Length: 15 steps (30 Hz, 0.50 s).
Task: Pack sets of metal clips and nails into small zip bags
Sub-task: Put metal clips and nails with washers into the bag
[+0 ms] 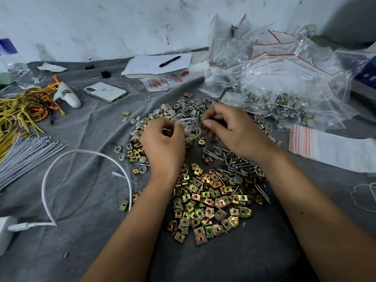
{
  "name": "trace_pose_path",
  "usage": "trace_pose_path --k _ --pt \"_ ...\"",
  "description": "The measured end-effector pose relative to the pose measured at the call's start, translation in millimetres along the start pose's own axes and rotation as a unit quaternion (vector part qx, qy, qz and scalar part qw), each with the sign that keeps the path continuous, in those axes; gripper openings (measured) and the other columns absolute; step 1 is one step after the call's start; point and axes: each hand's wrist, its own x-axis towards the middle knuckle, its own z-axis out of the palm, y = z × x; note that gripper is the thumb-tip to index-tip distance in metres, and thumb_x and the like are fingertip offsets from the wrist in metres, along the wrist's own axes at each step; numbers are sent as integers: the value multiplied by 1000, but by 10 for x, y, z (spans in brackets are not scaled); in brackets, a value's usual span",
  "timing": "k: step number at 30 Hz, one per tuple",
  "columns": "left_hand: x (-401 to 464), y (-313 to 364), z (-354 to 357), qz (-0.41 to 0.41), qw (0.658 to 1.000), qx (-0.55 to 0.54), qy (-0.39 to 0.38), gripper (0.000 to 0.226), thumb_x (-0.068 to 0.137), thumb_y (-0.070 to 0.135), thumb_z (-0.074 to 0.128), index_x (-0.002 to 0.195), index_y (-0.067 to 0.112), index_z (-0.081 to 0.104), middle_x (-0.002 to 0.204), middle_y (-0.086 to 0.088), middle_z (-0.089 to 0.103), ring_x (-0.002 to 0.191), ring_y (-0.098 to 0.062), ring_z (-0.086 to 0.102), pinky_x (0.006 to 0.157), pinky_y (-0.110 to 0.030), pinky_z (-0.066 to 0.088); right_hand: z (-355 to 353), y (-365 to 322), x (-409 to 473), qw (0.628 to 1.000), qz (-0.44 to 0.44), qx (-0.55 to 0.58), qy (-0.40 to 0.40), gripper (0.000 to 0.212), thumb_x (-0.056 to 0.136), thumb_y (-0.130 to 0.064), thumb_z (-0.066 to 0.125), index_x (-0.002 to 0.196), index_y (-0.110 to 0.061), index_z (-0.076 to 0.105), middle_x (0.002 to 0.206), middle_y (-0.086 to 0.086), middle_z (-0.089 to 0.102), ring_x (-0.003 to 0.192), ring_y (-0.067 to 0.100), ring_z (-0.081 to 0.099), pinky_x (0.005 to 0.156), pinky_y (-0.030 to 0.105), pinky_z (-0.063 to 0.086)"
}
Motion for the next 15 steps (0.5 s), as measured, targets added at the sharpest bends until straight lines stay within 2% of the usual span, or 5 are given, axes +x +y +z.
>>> trace_pose_path --k 3,5,9,12,15 --pt "0 -11 12 20 1000 -5 -21 23 91 15 68 70 9 64 70 -7 65 68 -25 62 63 -37 49 86 -29 11 999 -37 -33 3 7 97 -12 67 103 -16 69 89 -11 71 83 -1 68 74 13 51" --pt "3 -14 17 32 999 1 -19 23 91 14 68 69 10 63 71 -6 64 69 -26 62 65 -41 51 110 -25 22 998 -36 -43 20 11 94 -12 72 103 -17 73 90 -12 72 87 1 68 79 22 56" --pt "-4 -15 15 32 999 5 -14 23 91 15 69 69 11 63 71 -4 64 69 -24 62 66 -43 52 108 -16 15 999 -16 -32 40 17 91 -10 74 105 -20 75 92 -11 72 88 4 69 84 35 60" --pt "-1 -9 13 33 999 5 -14 23 91 14 69 69 11 63 71 -4 64 69 -23 62 66 -42 52 101 -43 -3 999 -19 -18 40 23 90 -8 75 109 -21 74 89 -8 71 85 12 70 80 42 60" --pt "-4 2 4 36 999 9 -12 23 91 14 69 69 10 63 71 -4 63 69 -21 60 66 -39 50 95 -71 -11 998 -26 -18 47 24 89 -9 76 110 -21 77 90 -8 72 85 10 70 79 40 60"
